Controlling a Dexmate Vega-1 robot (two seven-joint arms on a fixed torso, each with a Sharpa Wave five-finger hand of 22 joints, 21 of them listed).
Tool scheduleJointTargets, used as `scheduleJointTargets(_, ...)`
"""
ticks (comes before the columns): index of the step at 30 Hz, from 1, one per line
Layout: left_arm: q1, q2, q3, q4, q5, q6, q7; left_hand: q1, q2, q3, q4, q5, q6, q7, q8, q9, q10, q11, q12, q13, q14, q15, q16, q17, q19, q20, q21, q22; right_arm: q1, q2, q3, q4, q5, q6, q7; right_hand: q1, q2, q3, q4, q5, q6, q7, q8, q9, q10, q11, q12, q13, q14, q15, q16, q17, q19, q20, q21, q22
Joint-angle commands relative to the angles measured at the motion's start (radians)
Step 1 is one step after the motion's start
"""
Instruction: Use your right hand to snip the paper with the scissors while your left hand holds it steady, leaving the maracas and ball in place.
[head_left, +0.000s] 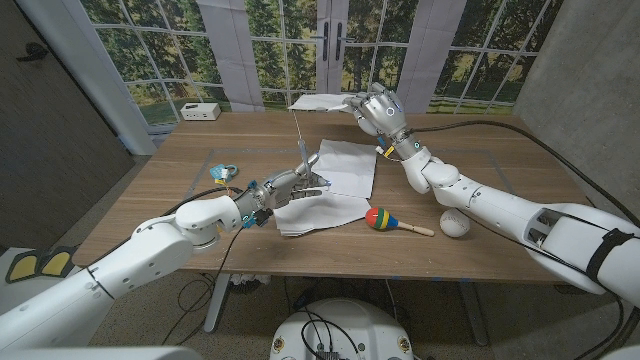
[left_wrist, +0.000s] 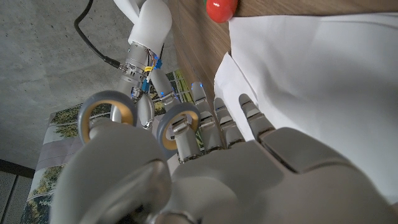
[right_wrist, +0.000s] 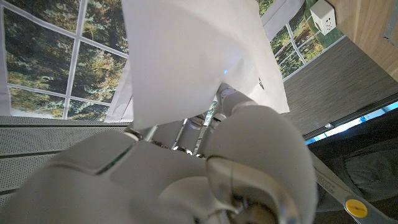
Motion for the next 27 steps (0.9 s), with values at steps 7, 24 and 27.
scheduleJointTargets(7, -0.034, 0.0, 0.01, 0.01, -0.026, 0.034, -0.03, -0.011, -0.004, -0.004, 0.004, 0.0, -0.011, 0.016, -0.001, 0.0, 0.147, -0.135, -0.005, 0.003, 0.008, -0.035, -0.003, 0.0, 0.01, -0.001, -0.003, 0.002, -0.019, -0.048, 0.028, -0.027, -0.06, 0.027, -0.032, 0.005, 0.018, -0.018, 0.001, 0.005, -0.014, 0.002, -0.006, -0.015, -0.016, 0.002, -0.002, 0.015, -0.014, -0.069, 0.01, 0.015, -0.021, -0.114, 0.023, -0.007)
scheduleJointTargets(24, -0.122, -0.001, 0.064, 0.025, 0.019, 0.079, -0.08, -0.019, -0.012, -0.006, 0.005, 0.001, -0.061, 0.012, -0.036, -0.014, 0.121, -0.124, -0.007, 0.007, 0.081, -0.063, 0.022, 0.001, 0.011, 0.003, -0.003, 0.002, -0.055, -0.098, 0.039, -0.116, -0.054, 0.011, -0.021, 0.014, 0.027, -0.033, 0.002, 0.007, -0.027, 0.0, -0.003, -0.034, -0.022, 0.005, -0.003, 0.021, -0.025, -0.069, 0.024, 0.024, -0.039, -0.112, 0.052, -0.022)
scheduleJointTargets(27, -0.128, -0.001, 0.067, 0.027, 0.006, 0.092, -0.093, -0.018, -0.015, -0.007, 0.003, 0.001, -0.068, 0.011, -0.04, -0.014, 0.116, -0.123, -0.008, 0.006, 0.085, -0.065, 0.022, 0.001, 0.013, 0.002, -0.002, 0.001, -0.059, -0.093, 0.042, -0.115, -0.054, 0.008, -0.022, 0.015, 0.029, -0.036, 0.003, 0.007, -0.03, 0.0, -0.003, -0.037, -0.025, 0.002, -0.003, 0.024, -0.026, -0.069, 0.026, 0.024, -0.041, -0.112, 0.058, -0.025)
